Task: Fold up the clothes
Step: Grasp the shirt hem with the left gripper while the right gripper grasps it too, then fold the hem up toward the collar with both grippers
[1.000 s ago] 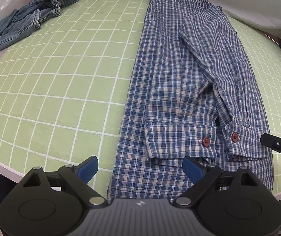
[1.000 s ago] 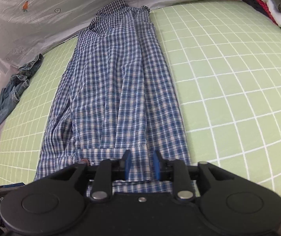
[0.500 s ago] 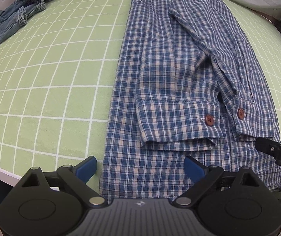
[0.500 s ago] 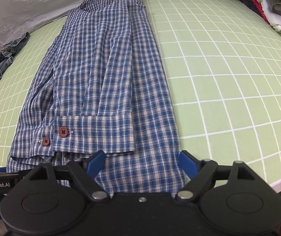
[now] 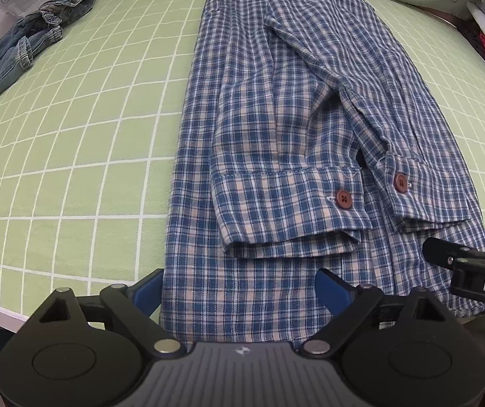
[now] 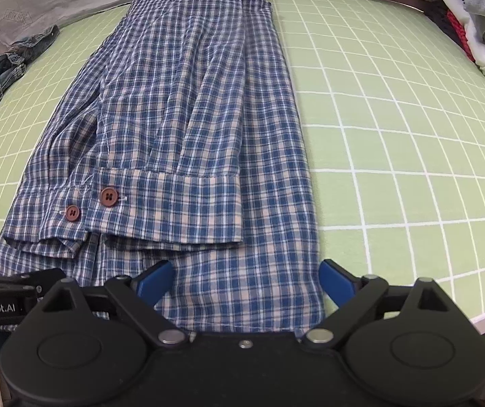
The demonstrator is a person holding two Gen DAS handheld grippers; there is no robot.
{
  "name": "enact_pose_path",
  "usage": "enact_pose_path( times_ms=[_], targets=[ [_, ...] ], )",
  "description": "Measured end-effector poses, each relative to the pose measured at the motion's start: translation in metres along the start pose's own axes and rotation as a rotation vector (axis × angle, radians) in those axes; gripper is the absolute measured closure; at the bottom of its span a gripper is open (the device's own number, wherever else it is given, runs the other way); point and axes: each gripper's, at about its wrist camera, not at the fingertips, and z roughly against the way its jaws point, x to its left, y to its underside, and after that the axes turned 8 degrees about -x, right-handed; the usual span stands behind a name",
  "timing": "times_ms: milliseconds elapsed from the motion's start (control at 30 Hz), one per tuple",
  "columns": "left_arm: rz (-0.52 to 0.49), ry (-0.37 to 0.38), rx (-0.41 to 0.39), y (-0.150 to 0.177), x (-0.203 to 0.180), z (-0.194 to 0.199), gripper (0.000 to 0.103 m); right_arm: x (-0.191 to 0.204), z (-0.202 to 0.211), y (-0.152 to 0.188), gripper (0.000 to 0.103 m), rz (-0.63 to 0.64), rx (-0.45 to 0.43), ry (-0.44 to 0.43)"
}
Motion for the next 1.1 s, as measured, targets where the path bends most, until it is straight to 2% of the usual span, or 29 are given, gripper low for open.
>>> enact_pose_path(
  times_ms=[33, 100, 133, 167, 200, 233, 267, 300, 400, 533, 667, 867, 1100],
  targets=[
    [-0.006, 0.004, -0.005, 0.001, -0.002, 0.002, 0.019, 0.001, 0.001, 0.0, 0.014, 0.005, -0.003, -0.002],
    [-0.032, 0.024, -0.023, 0.001, -0.007, 0.006, 0.031, 0.003, 0.004, -0.001, 0.031, 0.023, -0.014, -0.008],
    [-0.044, 0.037, -0.031, 0.0, -0.009, 0.009, 0.04, 0.004, 0.006, -0.001, 0.036, 0.03, -0.021, -0.021],
    [-0.055, 0.049, -0.038, 0.001, -0.012, 0.011, 0.049, 0.005, 0.007, -0.002, 0.05, 0.036, -0.025, -0.033],
    [-0.063, 0.063, -0.043, 0.001, -0.014, 0.012, 0.054, 0.007, 0.008, -0.004, 0.063, 0.041, -0.029, -0.044],
    [-0.062, 0.08, -0.044, 0.001, -0.015, 0.012, 0.067, 0.008, 0.009, -0.004, 0.068, 0.044, -0.03, -0.058],
    [-0.058, 0.099, -0.044, 0.0, -0.014, 0.012, 0.085, 0.009, 0.009, -0.005, 0.076, 0.043, -0.029, -0.07],
    [-0.055, 0.117, -0.044, 0.0, -0.014, 0.011, 0.091, 0.009, 0.01, -0.005, 0.083, 0.036, -0.026, -0.085],
    [-0.035, 0.148, -0.031, -0.004, -0.014, 0.012, 0.095, 0.004, 0.01, -0.008, 0.092, -0.01, -0.005, -0.136],
    [0.026, 0.202, -0.043, -0.016, -0.003, 0.025, 0.096, -0.009, 0.021, -0.018, 0.095, -0.104, -0.007, -0.188],
    [0.082, 0.257, -0.085, -0.036, 0.004, 0.042, 0.096, -0.02, 0.038, -0.035, 0.095, -0.158, -0.045, -0.227],
    [0.156, 0.31, -0.183, -0.088, 0.01, 0.053, 0.096, -0.028, 0.053, -0.076, 0.096, -0.206, -0.156, -0.27],
    [0.201, 0.309, -0.274, -0.148, 0.018, 0.043, 0.096, -0.033, 0.034, -0.13, 0.096, -0.252, -0.23, -0.284]
  ],
)
